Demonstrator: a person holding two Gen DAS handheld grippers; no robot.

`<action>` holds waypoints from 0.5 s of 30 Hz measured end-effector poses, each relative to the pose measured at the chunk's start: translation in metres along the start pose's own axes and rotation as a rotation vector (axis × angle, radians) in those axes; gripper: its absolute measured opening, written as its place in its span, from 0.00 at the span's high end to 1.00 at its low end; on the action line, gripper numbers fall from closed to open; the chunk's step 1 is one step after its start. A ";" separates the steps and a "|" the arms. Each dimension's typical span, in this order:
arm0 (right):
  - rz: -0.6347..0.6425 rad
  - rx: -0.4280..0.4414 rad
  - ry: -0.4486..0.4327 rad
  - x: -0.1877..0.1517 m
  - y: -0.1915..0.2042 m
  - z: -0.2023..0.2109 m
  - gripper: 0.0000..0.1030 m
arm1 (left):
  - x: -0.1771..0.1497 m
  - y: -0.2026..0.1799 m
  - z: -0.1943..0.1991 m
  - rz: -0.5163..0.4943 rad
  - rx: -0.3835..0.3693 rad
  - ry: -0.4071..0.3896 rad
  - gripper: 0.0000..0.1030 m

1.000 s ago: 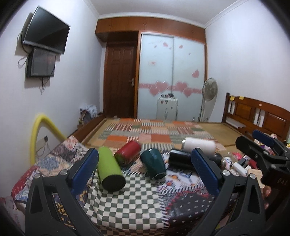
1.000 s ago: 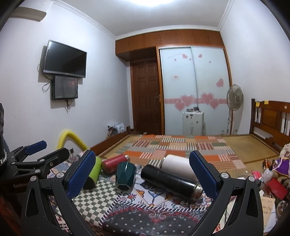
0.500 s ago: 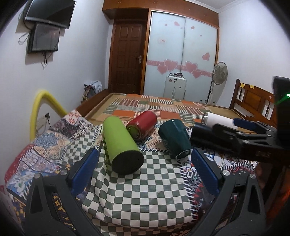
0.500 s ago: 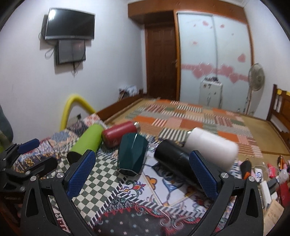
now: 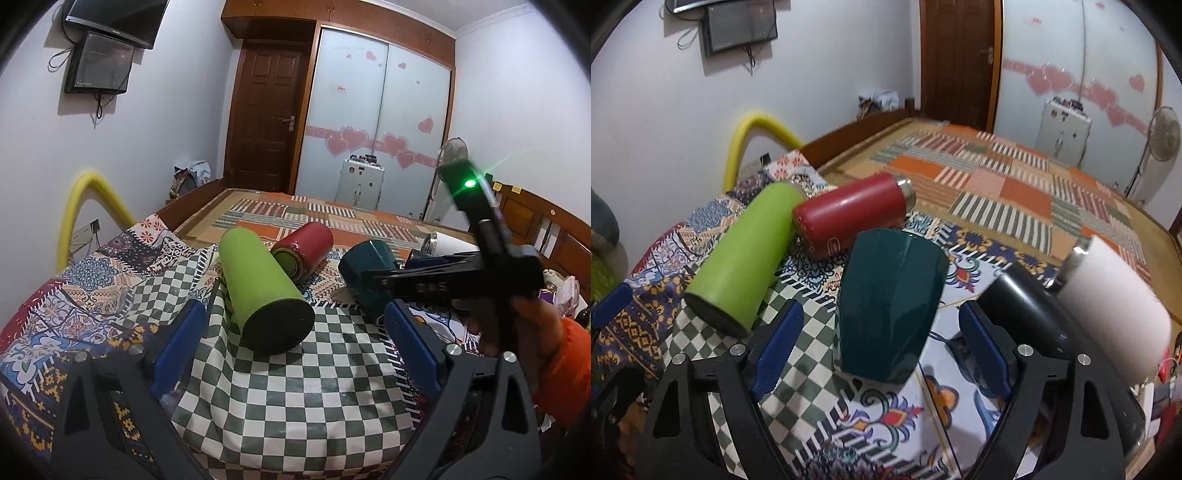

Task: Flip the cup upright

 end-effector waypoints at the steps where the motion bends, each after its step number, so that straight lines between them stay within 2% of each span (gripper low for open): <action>1: 0.004 -0.004 0.011 0.002 0.000 -0.004 0.19 | 0.000 0.001 0.000 -0.003 0.001 -0.005 0.04; 10: 0.058 -0.037 0.102 -0.001 0.001 -0.030 0.19 | -0.001 0.002 0.000 -0.024 0.003 -0.022 0.04; 15: 0.082 -0.053 0.123 -0.001 0.001 -0.039 0.26 | -0.002 0.006 -0.002 -0.012 0.008 -0.021 0.05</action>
Point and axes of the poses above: each gripper's, at about its wrist camera, not at the fingertips, and z roughly against the way its jaws point, y to its left, x to its top, the point moved 8 cm from there along -z, roughly the way its jaws point, and after that the axes turned 12 degrees about -y, right-handed, at the moved point
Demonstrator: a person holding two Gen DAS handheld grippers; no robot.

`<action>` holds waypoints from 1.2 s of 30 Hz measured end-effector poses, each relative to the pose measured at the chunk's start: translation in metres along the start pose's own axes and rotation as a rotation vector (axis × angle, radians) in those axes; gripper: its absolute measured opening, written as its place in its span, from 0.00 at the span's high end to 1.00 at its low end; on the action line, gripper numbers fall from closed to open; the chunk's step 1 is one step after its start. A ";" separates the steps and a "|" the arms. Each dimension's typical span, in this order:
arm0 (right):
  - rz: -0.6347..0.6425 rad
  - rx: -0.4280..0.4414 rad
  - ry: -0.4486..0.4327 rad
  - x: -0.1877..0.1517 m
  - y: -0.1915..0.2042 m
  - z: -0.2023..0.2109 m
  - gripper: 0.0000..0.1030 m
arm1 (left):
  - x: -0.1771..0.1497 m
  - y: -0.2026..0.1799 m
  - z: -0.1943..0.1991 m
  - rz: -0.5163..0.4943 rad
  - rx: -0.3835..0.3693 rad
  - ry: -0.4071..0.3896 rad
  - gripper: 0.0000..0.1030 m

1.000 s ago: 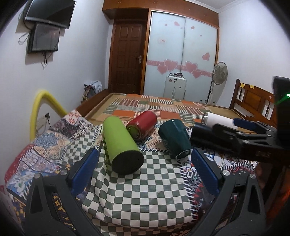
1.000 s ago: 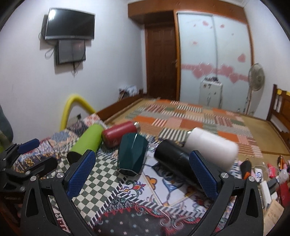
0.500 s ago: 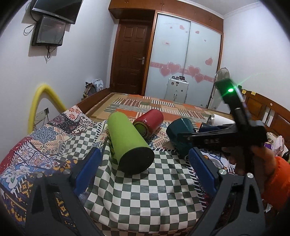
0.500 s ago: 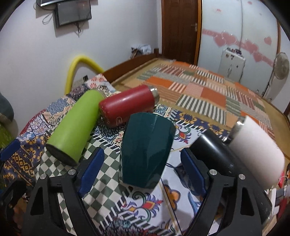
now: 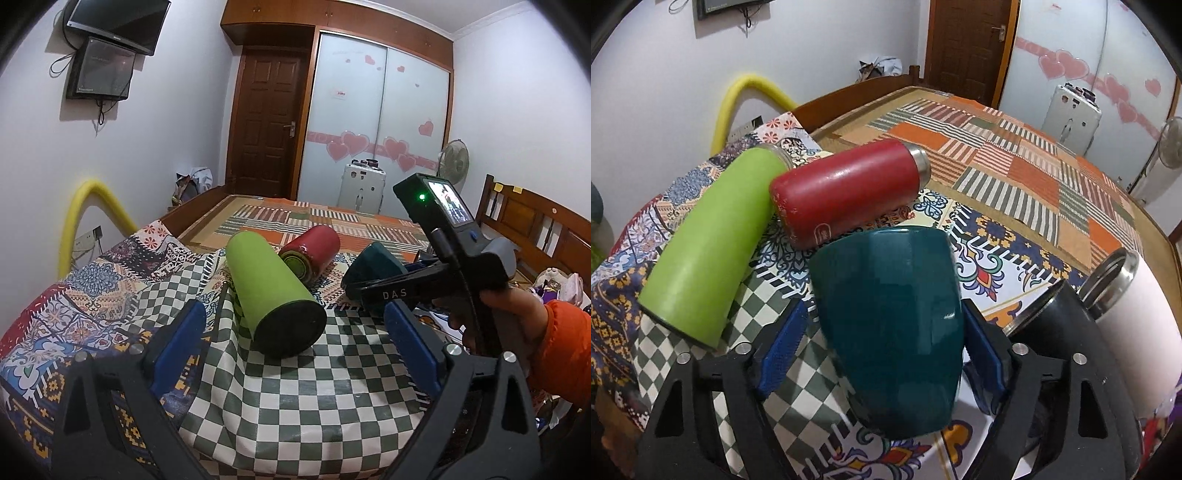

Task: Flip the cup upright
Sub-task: 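Close the left tool's fingers around the dark green mug's body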

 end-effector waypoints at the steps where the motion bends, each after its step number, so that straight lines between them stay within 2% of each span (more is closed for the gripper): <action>1: 0.003 0.000 -0.003 0.001 0.000 -0.001 0.26 | 0.000 0.001 0.000 0.004 0.001 -0.001 0.05; 6: 0.029 -0.005 -0.016 0.002 0.004 0.000 0.30 | 0.000 0.002 0.001 0.013 0.009 0.001 0.05; 13: 0.014 0.035 -0.022 -0.004 0.005 0.012 0.32 | 0.001 0.009 0.000 0.042 0.015 0.013 0.12; 18: 0.014 0.052 -0.053 -0.007 0.010 0.032 0.33 | 0.008 0.005 0.008 0.020 0.024 -0.005 0.12; 28: 0.010 0.063 -0.132 -0.015 0.013 0.083 0.32 | 0.022 -0.019 0.029 -0.024 -0.007 -0.028 0.11; 36: -0.042 0.063 -0.136 -0.041 0.015 0.096 0.32 | 0.017 -0.029 0.043 -0.028 -0.020 -0.009 0.09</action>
Point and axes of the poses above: each gripper's, at about its wrist camera, not at the fingertips, and z roughly against the way its jaws point, y to its left, x to its top, the point moved 8 cm from there along -z, roughly the way its jaws point, and after that the axes turned 12 degrees about -y, right-handed, at the moved point
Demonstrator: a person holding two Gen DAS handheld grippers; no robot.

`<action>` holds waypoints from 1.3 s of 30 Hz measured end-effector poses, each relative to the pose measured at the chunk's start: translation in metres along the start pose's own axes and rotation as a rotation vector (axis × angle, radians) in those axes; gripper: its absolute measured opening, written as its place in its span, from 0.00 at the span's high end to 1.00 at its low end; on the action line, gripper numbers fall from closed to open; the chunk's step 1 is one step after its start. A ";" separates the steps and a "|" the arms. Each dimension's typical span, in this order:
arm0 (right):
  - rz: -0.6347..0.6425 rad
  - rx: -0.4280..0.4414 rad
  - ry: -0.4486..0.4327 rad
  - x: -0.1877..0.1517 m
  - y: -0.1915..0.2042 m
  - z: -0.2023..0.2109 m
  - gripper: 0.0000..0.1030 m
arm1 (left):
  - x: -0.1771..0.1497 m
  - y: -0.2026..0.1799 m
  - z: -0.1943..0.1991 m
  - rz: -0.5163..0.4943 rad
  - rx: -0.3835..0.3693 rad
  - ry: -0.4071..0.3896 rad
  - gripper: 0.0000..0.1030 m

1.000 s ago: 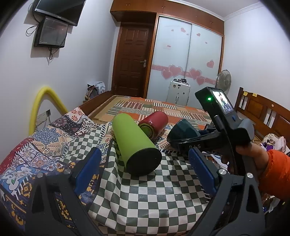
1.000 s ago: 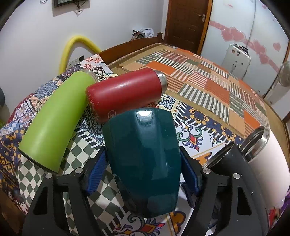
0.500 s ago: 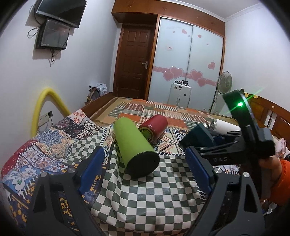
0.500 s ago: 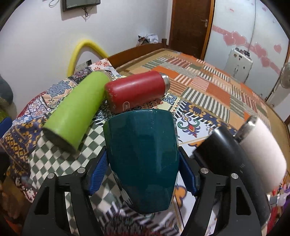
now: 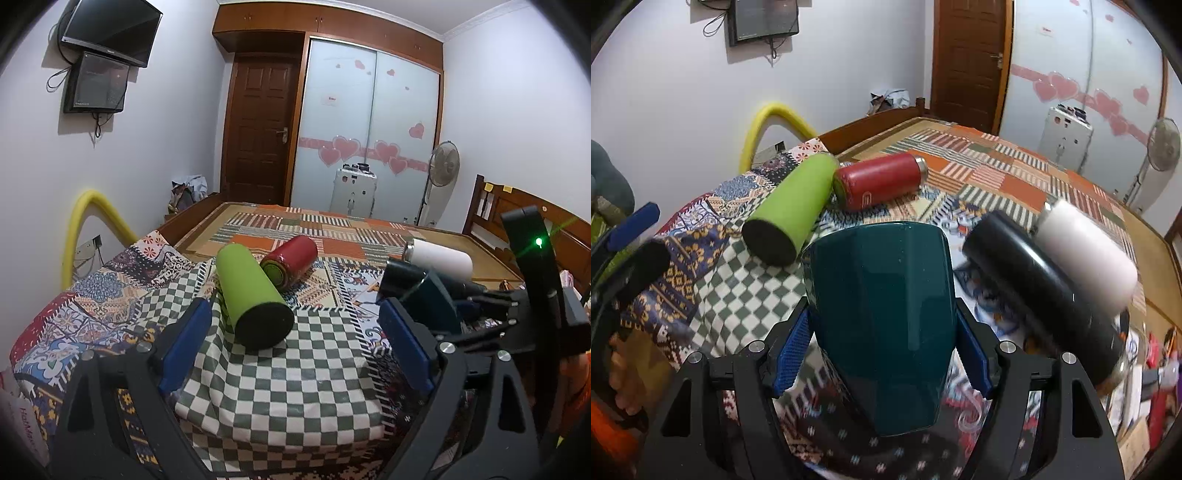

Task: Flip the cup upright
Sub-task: 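Close the left tool's fingers around the dark green mug's body, then lift the mug with the left tool and rotate it rim-up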

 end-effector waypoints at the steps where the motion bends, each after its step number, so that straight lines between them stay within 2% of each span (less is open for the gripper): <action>1: -0.013 0.004 0.006 -0.004 0.000 -0.001 0.32 | -0.002 -0.001 0.001 -0.004 -0.001 0.006 0.08; 4: -0.018 -0.009 0.022 -0.014 0.000 -0.006 0.32 | -0.007 -0.004 0.003 -0.015 0.001 0.024 0.05; 11: 0.010 -0.032 0.048 -0.026 0.004 -0.026 0.32 | -0.023 -0.006 0.003 -0.022 -0.004 0.063 0.05; 20: 0.035 -0.050 0.044 -0.033 0.008 -0.028 0.32 | -0.035 -0.004 -0.008 -0.011 0.003 0.108 0.04; 26: 0.012 -0.026 0.034 -0.031 0.007 -0.023 0.32 | -0.034 -0.005 -0.009 -0.014 0.006 0.114 0.04; 33: -0.013 0.001 -0.036 -0.023 0.001 0.012 0.32 | -0.026 -0.019 -0.006 -0.037 0.006 0.108 0.04; 36: -0.029 -0.017 -0.102 -0.017 -0.010 0.037 0.31 | -0.023 -0.030 -0.007 -0.049 0.002 0.110 0.04; 39: -0.034 -0.069 -0.184 -0.013 -0.027 0.066 0.25 | -0.023 -0.044 -0.011 -0.063 -0.001 0.121 0.04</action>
Point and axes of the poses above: each gripper's, at about its wrist camera, not at the fingertips, and z roughly against the way its jaws point, y to its left, x to its top, the point moved 8 cm from there along -z, roughly the way its jaws point, and after that the axes turned 12 degrees about -y, right-handed, at the moved point
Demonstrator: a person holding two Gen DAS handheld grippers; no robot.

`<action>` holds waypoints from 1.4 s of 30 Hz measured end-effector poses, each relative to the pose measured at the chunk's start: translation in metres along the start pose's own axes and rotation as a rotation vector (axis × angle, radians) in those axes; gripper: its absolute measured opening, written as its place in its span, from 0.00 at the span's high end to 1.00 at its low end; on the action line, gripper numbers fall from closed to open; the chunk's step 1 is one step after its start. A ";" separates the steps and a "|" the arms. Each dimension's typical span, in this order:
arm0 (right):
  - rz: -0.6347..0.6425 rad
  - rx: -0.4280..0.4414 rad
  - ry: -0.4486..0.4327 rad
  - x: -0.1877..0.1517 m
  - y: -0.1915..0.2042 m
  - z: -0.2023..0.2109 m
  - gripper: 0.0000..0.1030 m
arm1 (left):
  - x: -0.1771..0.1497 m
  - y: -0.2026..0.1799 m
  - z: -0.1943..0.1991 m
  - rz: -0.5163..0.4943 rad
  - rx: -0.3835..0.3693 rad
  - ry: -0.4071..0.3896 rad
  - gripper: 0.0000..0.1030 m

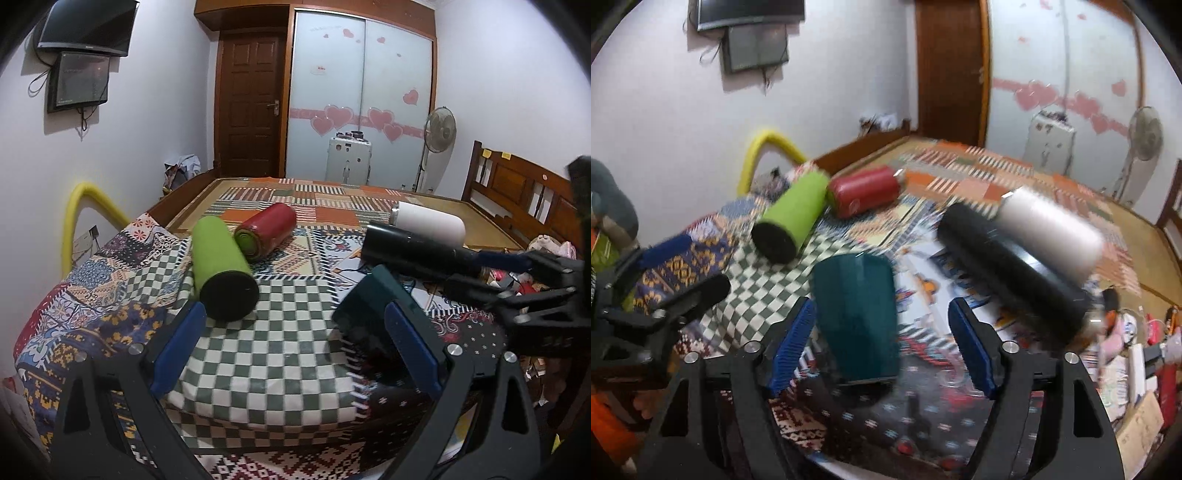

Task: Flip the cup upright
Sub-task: 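Lift the mug with the left tool and rotate it rim-up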

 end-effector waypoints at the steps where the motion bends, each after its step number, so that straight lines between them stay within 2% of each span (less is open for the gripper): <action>1: 0.002 -0.015 -0.020 0.002 -0.004 0.007 0.24 | 0.000 -0.005 -0.002 -0.004 -0.004 0.009 0.04; 5: 0.020 -0.087 -0.097 0.006 -0.021 0.031 0.17 | -0.008 -0.026 -0.012 -0.001 -0.026 0.054 0.04; 15: 0.003 -0.119 -0.170 0.000 -0.049 0.052 0.16 | -0.035 -0.072 -0.053 0.020 -0.076 0.210 0.04; 19: -0.023 -0.127 -0.190 0.000 -0.062 0.057 0.16 | -0.043 -0.080 -0.069 0.023 -0.063 0.257 0.12; 23: -0.044 -0.128 -0.197 -0.003 -0.072 0.059 0.16 | -0.043 -0.081 -0.080 -0.005 -0.033 0.247 0.15; 29: -0.050 -0.134 -0.196 -0.007 -0.080 0.058 0.16 | -0.042 -0.083 -0.095 -0.032 -0.056 0.278 0.16; 33: -0.067 -0.129 -0.187 -0.010 -0.082 0.053 0.16 | -0.040 -0.085 -0.100 -0.081 -0.074 0.291 0.29; 38: -0.086 -0.110 -0.180 -0.013 -0.081 0.051 0.16 | -0.040 -0.085 -0.101 -0.100 -0.114 0.296 0.30; 42: -0.093 -0.088 -0.186 -0.009 -0.073 0.051 0.16 | -0.037 -0.082 -0.096 -0.078 -0.131 0.290 0.30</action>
Point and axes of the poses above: each gripper's, at about its wrist camera, not at the fingertips, and z roughly against the way its jaws point, y to its left, x to its top, the point moved 8 cm from there along -z, roughly the way its jaws point, and after that the axes turned 12 degrees about -y, right-handed, at the moved point
